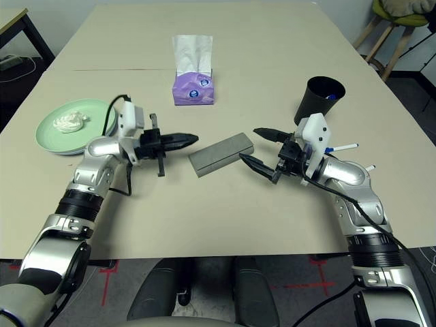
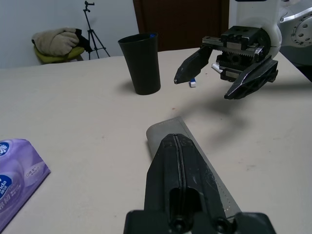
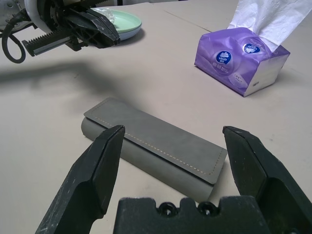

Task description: Organize and tidy the items on the table.

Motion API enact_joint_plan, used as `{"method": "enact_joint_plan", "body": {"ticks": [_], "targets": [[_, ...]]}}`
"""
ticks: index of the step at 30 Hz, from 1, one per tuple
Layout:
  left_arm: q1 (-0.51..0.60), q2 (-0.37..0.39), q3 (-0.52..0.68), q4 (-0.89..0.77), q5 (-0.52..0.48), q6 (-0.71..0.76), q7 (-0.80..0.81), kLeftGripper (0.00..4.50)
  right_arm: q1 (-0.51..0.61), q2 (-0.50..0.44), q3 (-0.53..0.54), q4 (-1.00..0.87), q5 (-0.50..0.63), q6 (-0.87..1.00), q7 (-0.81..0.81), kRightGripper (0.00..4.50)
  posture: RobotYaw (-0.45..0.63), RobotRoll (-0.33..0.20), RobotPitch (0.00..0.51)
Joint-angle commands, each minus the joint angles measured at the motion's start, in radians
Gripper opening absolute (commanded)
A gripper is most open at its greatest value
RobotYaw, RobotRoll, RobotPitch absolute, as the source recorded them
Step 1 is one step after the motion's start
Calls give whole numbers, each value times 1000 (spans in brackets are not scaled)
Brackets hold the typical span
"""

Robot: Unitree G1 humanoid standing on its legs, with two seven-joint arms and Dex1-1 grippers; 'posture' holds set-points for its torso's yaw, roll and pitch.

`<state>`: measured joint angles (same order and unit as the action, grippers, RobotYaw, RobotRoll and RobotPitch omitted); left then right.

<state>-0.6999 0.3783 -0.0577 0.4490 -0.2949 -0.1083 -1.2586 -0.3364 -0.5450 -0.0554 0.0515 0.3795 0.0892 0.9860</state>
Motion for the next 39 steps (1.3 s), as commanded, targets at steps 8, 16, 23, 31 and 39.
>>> {"method": "enact_joint_plan", "body": {"ticks": [8,16,23,31,39], "targets": [[85,97,-77,-171,-44,95,-187,596,-19,1,10,14,-6,-4,8,4500,41,0,147],[109,108,-79,-171,-74,88,-254,3584,-28,-22,30,-23,-15,76,-5,4500,27,0,170],[90,47,-76,-149,-86,105,-217,4454,-78,-129,83,-99,-54,280,-7,4500,16,0,172],[48,-14,-64,-106,-58,75,-118,4454,-128,-306,199,-101,-157,415,71,4500,39,0,155],[71,-1,-42,-133,-60,70,-50,4454,-300,-412,363,154,-420,32,230,4500,69,0,147]]}}
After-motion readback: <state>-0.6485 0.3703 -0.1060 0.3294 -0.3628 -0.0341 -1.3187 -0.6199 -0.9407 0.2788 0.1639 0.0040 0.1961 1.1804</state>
